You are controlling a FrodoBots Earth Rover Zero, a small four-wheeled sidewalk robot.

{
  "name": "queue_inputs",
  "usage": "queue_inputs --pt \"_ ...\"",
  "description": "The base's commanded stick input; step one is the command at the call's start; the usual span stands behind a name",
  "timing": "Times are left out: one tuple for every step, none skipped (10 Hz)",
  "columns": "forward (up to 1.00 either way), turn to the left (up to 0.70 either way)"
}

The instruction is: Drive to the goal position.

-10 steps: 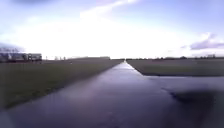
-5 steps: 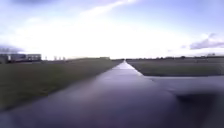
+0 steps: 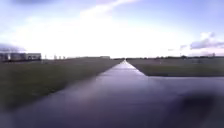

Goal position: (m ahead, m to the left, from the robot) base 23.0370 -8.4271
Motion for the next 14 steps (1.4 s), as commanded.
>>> queue_inputs --pt "0.45 0.0" --pt "0.45 0.0" --pt "0.45 0.0" --pt "0.45 0.0" --pt "0.45 0.0" --pt "0.45 0.0" --pt "0.45 0.0" --pt "0.45 0.0" --pt "0.45 0.0" --pt "0.45 0.0" --pt "0.45 0.0" --pt "0.45 0.0" --pt "0.45 0.0" --pt "0.45 0.0"
